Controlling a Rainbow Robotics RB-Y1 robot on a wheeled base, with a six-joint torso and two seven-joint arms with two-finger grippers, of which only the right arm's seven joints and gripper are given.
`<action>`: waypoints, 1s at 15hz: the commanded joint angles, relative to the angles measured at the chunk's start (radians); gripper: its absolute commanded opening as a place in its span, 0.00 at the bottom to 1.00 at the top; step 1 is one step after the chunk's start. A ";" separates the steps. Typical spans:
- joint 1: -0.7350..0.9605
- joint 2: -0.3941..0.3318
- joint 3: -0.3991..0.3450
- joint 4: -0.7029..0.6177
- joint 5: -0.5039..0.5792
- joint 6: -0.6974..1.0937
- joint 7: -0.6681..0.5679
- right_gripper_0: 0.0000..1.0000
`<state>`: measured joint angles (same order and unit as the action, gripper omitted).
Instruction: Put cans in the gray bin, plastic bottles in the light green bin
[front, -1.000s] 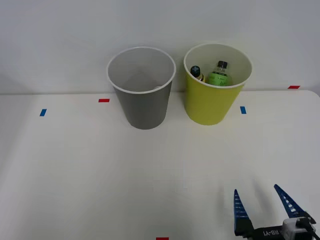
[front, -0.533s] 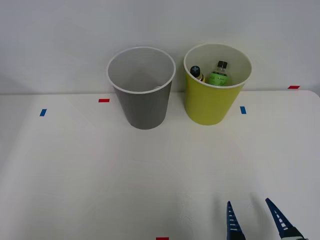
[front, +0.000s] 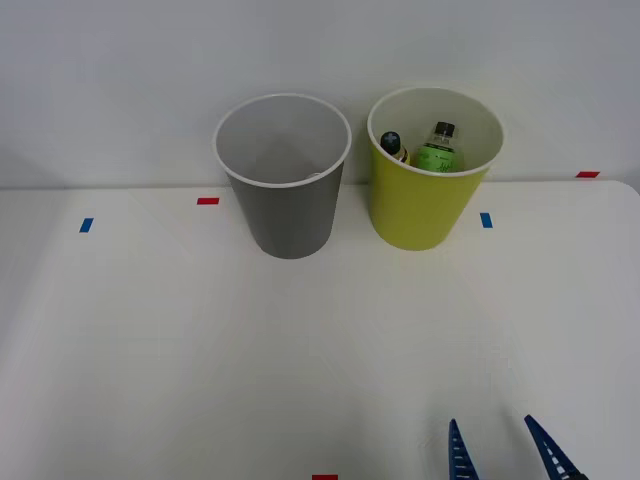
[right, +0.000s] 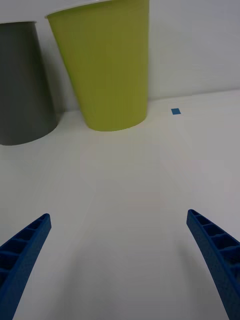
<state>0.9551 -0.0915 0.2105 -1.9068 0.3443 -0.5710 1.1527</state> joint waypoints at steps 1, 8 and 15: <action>0.004 -0.008 0.017 0.012 0.051 -0.013 0.005 0.93; -0.128 -0.062 0.024 0.272 -0.045 -0.268 0.179 0.94; -0.144 -0.073 0.036 0.265 -0.057 -0.282 0.168 0.93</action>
<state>0.8135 -0.1634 0.2459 -1.6418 0.2891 -0.8538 1.3239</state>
